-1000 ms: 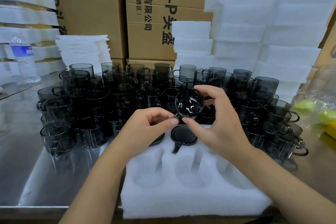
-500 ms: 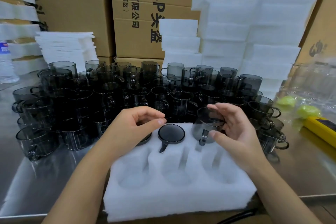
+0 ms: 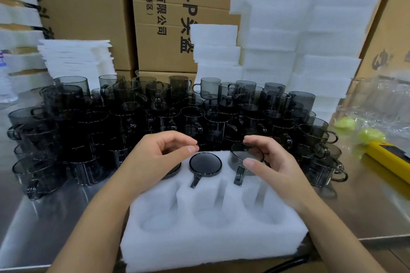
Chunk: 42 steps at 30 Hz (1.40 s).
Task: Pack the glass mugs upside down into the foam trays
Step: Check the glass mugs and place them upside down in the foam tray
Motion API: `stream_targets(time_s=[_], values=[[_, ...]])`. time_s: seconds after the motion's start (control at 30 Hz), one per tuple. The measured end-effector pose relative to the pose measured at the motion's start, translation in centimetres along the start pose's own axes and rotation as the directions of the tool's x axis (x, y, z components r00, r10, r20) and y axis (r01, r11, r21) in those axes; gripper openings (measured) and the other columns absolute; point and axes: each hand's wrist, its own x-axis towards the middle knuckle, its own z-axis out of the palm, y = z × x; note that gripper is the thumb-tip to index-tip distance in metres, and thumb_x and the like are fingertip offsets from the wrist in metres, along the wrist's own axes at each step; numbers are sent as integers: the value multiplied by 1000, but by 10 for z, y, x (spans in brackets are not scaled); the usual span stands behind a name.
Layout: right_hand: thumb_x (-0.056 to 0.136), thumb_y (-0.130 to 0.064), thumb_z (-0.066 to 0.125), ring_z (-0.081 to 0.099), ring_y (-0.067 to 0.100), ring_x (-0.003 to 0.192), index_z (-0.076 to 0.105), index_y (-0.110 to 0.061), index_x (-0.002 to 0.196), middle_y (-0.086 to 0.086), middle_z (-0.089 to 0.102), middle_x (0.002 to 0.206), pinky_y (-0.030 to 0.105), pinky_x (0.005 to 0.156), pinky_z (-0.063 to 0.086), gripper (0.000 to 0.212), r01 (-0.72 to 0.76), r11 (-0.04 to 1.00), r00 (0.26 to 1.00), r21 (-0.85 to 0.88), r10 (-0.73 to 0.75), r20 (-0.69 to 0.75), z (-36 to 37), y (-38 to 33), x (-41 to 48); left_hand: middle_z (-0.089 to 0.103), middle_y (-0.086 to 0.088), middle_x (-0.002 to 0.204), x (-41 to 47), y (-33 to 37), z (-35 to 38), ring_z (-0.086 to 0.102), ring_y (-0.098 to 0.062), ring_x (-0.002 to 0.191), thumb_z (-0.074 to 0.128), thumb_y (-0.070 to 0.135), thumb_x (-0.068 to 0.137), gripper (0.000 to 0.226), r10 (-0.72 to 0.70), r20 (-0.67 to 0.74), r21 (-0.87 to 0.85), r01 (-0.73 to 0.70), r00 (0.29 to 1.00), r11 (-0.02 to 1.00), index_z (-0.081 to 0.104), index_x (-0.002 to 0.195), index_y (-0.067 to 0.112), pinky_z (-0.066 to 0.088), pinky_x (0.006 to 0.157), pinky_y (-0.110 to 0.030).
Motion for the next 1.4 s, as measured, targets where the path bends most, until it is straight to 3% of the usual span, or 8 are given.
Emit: stream_targets(time_s=[0.27,0.4,0.6,0.7,0.8,0.9,1.1,1.4], values=[[67,-41,78,50,-4,109,64,-46,105,-28,60,106,31,99,40,40,-84,965,996,-247,88,6,-2,-10,-2,75,9,90,0,1,-1,69,-7,90,68,20,85,15,-6,8,15,5,1000,1000,73,87,34,50,84,-23],[68,-62,60,31,-2,115,56,-53,109,-39,52,106,12,94,13,42,-25,842,995,-539,75,70,-5,-21,0,75,9,91,-1,1,-1,69,-7,90,68,21,85,15,-3,13,20,3,1000,1000,72,88,35,50,86,-26],[73,-67,46,30,-8,104,55,-46,122,-36,52,110,21,86,12,54,132,636,986,-760,-3,168,-7,-34,4,75,8,91,0,1,-1,69,-8,91,69,26,82,12,8,8,18,-8,1000,1000,72,88,36,51,89,-29],[74,-59,55,35,-25,92,67,-49,91,-40,59,83,28,84,25,23,117,785,987,-609,-159,-14,-13,-44,14,75,7,90,-1,2,0,69,-8,91,67,44,71,19,14,6,-6,-14,1000,1000,73,87,37,51,89,-29],[82,-39,62,51,-6,82,65,-44,82,-20,65,90,35,86,41,6,70,825,896,-561,-299,-328,-33,-45,42,75,8,91,-1,2,-1,69,-8,92,69,38,75,11,4,10,-14,-4,1000,1000,73,86,36,49,88,-28],[86,-40,60,45,21,114,60,-31,119,0,48,118,41,102,29,34,-169,639,890,-750,-228,-395,-51,-38,70,75,8,90,-1,2,-1,69,-8,91,69,24,83,12,-6,6,-22,6,1000,1000,74,85,35,49,86,-25],[88,-44,54,32,31,124,56,-28,125,5,38,138,43,103,21,41,-246,374,929,-894,-170,-327,-55,-23,91,75,7,91,-1,2,-1,69,-9,91,69,24,82,12,-16,7,-22,16,1000,1000,74,86,35,51,88,-30],[83,-29,67,35,31,122,68,-21,105,5,46,135,40,101,19,24,-83,417,922,-905,-312,-229,-53,-30,87,75,6,91,-1,3,-2,69,-11,92,68,19,85,15,-33,6,-4,33,999,999,74,87,32,52,89,-31]])
